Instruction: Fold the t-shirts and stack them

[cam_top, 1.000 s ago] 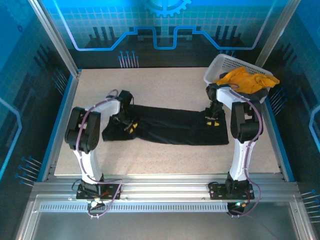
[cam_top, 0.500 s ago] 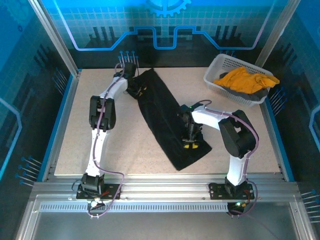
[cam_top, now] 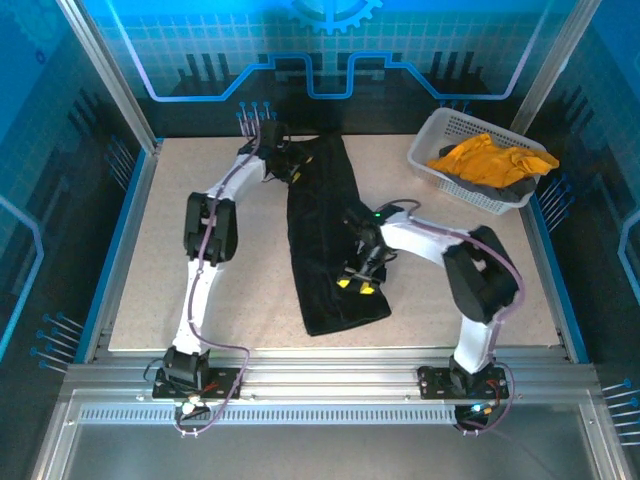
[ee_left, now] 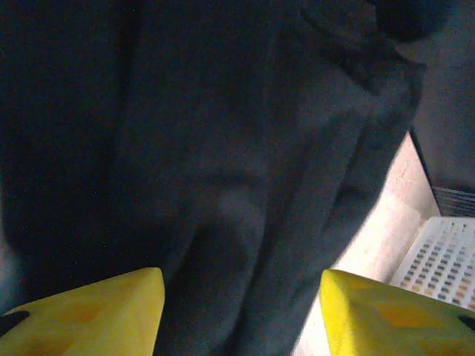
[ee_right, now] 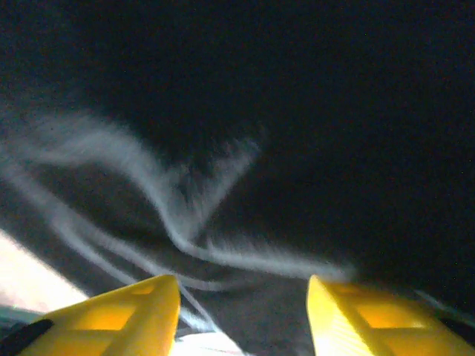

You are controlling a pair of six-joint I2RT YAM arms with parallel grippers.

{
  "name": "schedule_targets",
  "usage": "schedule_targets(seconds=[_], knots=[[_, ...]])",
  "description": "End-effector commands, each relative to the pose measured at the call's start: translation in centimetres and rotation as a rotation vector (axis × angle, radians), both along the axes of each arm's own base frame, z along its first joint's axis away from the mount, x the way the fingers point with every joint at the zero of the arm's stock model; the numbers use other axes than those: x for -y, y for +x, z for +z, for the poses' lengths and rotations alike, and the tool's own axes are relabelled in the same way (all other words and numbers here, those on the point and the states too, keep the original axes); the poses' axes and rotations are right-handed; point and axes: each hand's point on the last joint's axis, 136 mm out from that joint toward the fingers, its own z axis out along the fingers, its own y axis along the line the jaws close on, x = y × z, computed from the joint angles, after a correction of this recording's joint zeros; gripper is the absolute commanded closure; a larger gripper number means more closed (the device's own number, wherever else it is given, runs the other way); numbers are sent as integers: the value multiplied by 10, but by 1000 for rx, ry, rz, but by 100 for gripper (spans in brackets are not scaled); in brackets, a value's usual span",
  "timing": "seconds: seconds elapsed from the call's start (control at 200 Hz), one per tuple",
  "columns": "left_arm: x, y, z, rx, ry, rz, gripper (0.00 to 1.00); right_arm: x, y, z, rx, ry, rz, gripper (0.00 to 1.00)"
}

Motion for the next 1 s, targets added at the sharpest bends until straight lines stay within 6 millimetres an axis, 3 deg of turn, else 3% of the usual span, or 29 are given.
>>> schedule_targets(seconds=[0.0, 0.04, 0.19, 0.31, 0.425, 0.575, 0.765, 0.87, 0.995], knots=[[3, -57, 87, 82, 3, -20, 43, 46, -1, 28, 101, -34, -25, 43], [8, -86, 83, 30, -16, -45, 44, 62, -6, 28, 117, -47, -15, 42], [20, -220, 23, -272, -98, -169, 51, 95, -28, 12, 108, -78, 86, 39], [29, -320, -10, -474, -131, -274, 52, 79, -39, -7, 73, 12, 156, 38], [43, -381, -24, -578, -160, -351, 51, 63, -41, -25, 37, 42, 200, 40], [59, -427, -43, -689, -150, -424, 48, 62, -45, -43, -23, 20, 188, 47], [81, -442, -59, -727, -152, -459, 50, 48, -46, -50, -51, 74, 165, 60], [91, -449, -70, -761, -149, -492, 59, 45, -50, -48, -64, 79, 146, 72], [83, -459, -83, -800, -78, -499, 74, 44, -53, -42, -63, 75, 133, 82]])
